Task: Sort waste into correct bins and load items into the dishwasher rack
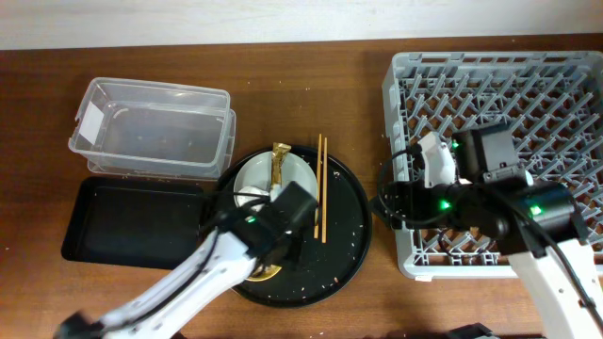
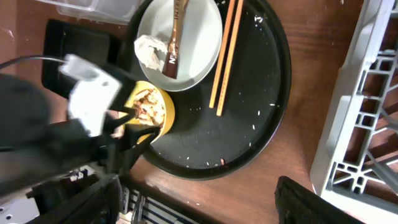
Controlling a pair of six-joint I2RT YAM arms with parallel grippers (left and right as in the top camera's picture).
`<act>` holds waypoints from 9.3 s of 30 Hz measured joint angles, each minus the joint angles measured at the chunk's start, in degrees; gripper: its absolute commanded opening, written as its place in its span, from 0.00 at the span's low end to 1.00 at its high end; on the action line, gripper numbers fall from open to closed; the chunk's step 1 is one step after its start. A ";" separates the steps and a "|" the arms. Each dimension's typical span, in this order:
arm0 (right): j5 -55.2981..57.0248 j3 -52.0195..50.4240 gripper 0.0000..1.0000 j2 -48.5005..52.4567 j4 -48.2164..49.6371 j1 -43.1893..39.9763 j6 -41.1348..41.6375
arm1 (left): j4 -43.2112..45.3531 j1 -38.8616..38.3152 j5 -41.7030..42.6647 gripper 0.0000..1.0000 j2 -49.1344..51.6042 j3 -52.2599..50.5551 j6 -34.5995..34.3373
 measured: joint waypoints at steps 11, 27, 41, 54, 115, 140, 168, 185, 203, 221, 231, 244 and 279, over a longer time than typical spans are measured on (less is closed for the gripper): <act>8.74 -0.04 0.93 1.42 0.22 0.02 4.74 | 4.70 -1.11 1.51 0.39 10.29 -0.50 -4.59; 12.59 -0.09 0.98 1.42 -0.79 -9.64 7.21 | -7.30 14.73 11.06 0.00 -10.54 1.46 -0.74; 12.79 -0.09 0.98 1.42 -2.64 -9.64 7.19 | -13.20 74.36 54.49 0.00 -5.51 1.70 39.93; 12.81 -0.09 0.98 1.42 -2.89 -9.64 7.21 | -19.47 86.90 83.80 0.00 19.74 1.18 62.18; 11.93 -0.15 0.98 1.42 -4.92 -9.64 7.19 | 1.97 -1.88 10.73 0.00 -10.32 -7.37 -2.03; 11.93 -0.22 0.98 1.42 -5.07 -9.64 7.21 | 4.35 12.07 -14.69 0.79 4.44 6.80 0.61; 11.96 -0.26 0.98 1.42 -5.27 -9.64 6.71 | 2.03 24.02 -4.90 0.00 5.81 19.63 8.48; 11.98 -0.31 0.99 1.46 -5.55 -9.64 6.75 | 6.49 22.18 2.80 0.68 13.29 22.51 14.40; 11.98 -0.31 0.99 1.51 -5.68 -9.64 6.58 | 2.12 21.51 -6.95 0.00 12.81 28.09 -0.39; 12.15 -0.31 0.98 1.51 -5.27 -9.64 6.56 | -15.28 40.85 10.67 0.92 9.88 41.53 16.22; 12.15 -0.31 0.98 1.51 -5.49 -9.64 6.56 | -21.40 24.57 13.75 0.99 8.48 41.83 21.16; 12.15 -0.31 0.98 1.51 -5.49 -9.64 6.56 | -21.40 22.05 13.88 0.99 8.48 41.83 21.16; 12.15 -0.31 0.98 1.57 -5.55 -9.64 6.58 | 48.76 32.87 9.16 0.99 -81.15 -52.06 26.99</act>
